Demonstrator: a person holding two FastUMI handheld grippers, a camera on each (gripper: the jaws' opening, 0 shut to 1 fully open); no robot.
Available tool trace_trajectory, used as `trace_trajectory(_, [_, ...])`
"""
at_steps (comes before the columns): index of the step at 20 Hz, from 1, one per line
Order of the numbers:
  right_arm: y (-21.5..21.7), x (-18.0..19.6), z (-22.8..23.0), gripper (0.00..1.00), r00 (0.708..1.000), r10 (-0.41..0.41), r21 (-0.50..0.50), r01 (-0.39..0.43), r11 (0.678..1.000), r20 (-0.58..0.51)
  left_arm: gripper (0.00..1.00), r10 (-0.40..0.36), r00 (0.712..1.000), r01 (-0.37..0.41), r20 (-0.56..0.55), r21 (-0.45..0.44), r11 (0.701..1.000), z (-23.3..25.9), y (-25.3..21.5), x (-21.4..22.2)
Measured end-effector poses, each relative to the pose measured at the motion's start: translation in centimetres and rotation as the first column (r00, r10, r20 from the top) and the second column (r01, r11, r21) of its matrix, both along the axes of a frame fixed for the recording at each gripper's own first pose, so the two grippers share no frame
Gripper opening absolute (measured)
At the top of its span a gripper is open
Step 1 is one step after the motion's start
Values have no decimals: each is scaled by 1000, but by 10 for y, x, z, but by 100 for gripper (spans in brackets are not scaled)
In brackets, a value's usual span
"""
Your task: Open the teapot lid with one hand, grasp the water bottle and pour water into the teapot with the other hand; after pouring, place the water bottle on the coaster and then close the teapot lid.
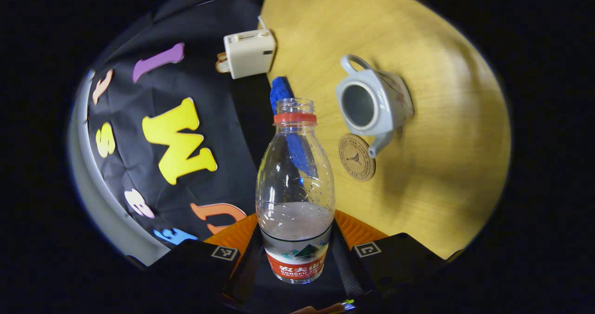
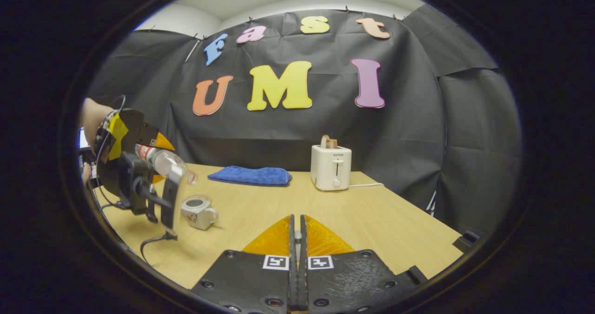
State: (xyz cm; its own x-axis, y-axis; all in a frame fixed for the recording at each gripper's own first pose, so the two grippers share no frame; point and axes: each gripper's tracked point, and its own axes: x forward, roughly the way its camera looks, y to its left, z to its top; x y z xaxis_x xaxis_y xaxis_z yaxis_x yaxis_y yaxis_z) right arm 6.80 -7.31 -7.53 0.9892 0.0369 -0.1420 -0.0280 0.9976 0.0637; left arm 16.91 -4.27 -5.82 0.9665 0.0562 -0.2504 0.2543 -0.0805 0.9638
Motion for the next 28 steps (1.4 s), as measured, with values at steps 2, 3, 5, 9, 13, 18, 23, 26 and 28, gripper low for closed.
trace_trajectory(2, [2,0,-2,0,1000,5,2,-5,1000,-4,76,19,1000,-15,14,-231,973,0,-6,9])
trace_trajectory(3, [4,1,-3,0,1000,12,8,-12,1000,-10,75,29,999,-16,33,-332,943,0,-9,13])
trace_trajectory(5, [12,0,-5,0,999,41,40,-40,998,-21,75,51,998,-28,31,-502,865,-4,-13,21])
trace_trajectory(9, [20,-1,-5,0,998,66,51,-65,997,-18,76,69,996,-3,60,-728,685,-8,-22,52])
trace_trajectory(13, [19,-1,-6,0,998,58,29,-58,998,-10,76,75,997,-9,20,-928,373,-26,-37,73])
trace_trajectory(18, [19,1,-15,0,998,57,22,-56,998,-25,76,107,994,-28,-19,-997,77,-28,-36,88])
trace_trajectory(23, [29,3,-23,0,997,71,3,-71,997,-39,77,138,989,-41,-43,-999,-14,-24,-29,99])
trace_trajectory(26, [32,4,-27,0,996,74,-9,-75,997,-46,78,134,989,-61,-62,-998,-16,-28,-30,106])
trace_trajectory(28, [33,4,-29,0,996,77,-11,-77,997,-51,78,131,988,-78,-80,-997,-21,-32,-30,108])
